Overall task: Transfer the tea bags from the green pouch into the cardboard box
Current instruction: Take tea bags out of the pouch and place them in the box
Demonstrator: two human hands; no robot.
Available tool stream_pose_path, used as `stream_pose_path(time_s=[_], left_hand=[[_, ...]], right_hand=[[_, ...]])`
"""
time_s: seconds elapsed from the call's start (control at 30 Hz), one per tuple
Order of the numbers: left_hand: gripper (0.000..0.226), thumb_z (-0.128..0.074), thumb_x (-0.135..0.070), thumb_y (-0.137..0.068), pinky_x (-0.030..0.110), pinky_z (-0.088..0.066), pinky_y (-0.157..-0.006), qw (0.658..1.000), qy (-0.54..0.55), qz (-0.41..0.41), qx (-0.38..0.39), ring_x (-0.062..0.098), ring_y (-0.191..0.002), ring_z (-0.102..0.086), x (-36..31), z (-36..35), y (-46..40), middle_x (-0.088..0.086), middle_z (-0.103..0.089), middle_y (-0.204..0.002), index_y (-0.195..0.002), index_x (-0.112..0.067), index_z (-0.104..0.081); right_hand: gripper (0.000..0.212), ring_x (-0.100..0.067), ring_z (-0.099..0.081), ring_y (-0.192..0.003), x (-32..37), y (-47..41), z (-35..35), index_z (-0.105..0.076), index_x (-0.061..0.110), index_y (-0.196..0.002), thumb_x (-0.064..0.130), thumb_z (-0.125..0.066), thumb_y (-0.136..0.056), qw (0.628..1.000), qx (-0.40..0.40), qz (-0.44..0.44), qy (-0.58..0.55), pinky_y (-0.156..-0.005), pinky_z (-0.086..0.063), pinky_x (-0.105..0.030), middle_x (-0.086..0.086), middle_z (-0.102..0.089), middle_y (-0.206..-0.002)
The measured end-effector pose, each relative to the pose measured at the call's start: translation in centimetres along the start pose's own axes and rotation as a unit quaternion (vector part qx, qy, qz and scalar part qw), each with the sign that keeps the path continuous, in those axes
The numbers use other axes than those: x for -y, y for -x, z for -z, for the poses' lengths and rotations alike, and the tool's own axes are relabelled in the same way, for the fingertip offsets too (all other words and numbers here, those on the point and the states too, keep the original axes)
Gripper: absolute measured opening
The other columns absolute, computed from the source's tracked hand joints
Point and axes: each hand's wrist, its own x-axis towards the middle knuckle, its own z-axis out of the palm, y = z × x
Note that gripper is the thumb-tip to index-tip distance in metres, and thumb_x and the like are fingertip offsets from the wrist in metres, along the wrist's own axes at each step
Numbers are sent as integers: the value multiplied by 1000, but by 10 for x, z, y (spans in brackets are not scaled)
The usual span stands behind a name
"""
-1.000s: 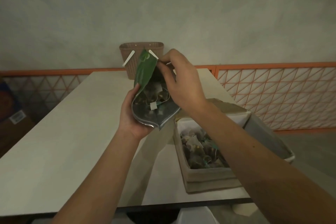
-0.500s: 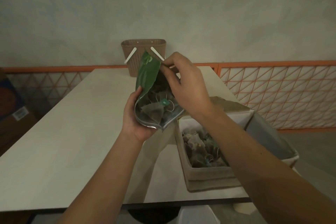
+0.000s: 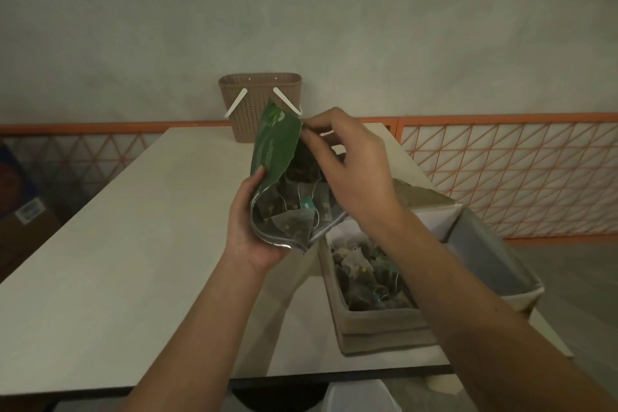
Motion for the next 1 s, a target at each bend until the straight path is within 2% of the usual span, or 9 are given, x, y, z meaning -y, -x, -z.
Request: stream_pose_path(time_s=[0.1,0.2,0.37,0.5,0.63,0.7,0.8,0.87,1.0], left_hand=[[60,-56,-49,-94,44,-53,-98,1000,18,9,3,32,-112,-63,4,2,0,12,-60,-136,-146,-19,-55],[65,-56,-50,-93,42,-52,-98,1000,23,16,-4,30,-120,-57,5,3,-1,9,-54,-142,-150,-19,-49],[64,-58,-53,-91,43,-57,-94,999,36,29,-5,33,-119,-61,5,3,-3,14,-60,-136,-143,-15,-58],[64,-57,-52,-92,42,-59,-89,999,37,35,-15,32,-109,-65,9,-3,-3,13,-61,-133,-145,-16,-56],[63,-57,-54,-92,41,-60,-83,997,66,43,6,33,-107,-67,6,-1,-2,12,-61,-139,-143,-17,-58],[65,-57,-55,-93,44,-57,-91,997,65,34,1,33,-120,-61,1,4,-2,12,-52,-150,-146,-19,-54],[66,-57,-54,-93,49,-50,-103,998,36,57,-5,33,-138,-48,15,-5,-10,11,-46,-155,-150,-21,-49],[57,-55,-52,-93,47,-59,-89,999,39,37,2,34,-118,-65,13,-8,-11,10,-61,-140,-140,-20,-60],[54,-51,-52,-95,41,-61,-74,999,40,13,7,31,-105,-68,9,-11,-8,7,-64,-132,-140,-24,-60]], right_hand=[[22,-1,-62,-99,1,10,5,-57,16,-117,16,-59,-95,998,38,-35,-38,-76,-49,-12,8,-66,-110],[20,-5,-57,-108,-2,29,9,-56,17,-107,15,-66,-89,995,81,-40,-52,-84,-50,-17,7,-58,-114],[33,-17,-32,-131,-11,61,10,-67,33,-103,50,-72,-75,976,170,-37,134,-105,-45,-39,3,-30,-143],[23,-21,-30,-131,-14,69,14,-68,34,-96,47,-72,-77,968,147,-38,198,-103,-44,-44,-1,-31,-146],[7,-9,-29,-131,-11,67,22,-71,29,-87,33,-73,-81,983,109,-97,108,-100,-24,-6,4,-40,-142],[5,-2,-34,-132,-4,64,30,-71,26,-86,30,-72,-83,987,80,-135,26,-99,-22,0,7,-46,-137],[8,-7,-56,-116,-5,65,66,-67,19,-88,27,-68,-87,981,11,-183,-70,-101,-45,-27,8,-60,-122],[10,-26,-65,-100,-3,65,81,-63,14,-89,23,-66,-90,969,-21,-195,-152,-93,-52,-48,-7,-68,-105],[7,-35,-69,-90,-4,68,106,-57,11,-87,17,-62,-87,948,-62,-222,-219,-83,-57,-43,-19,-68,-95]])
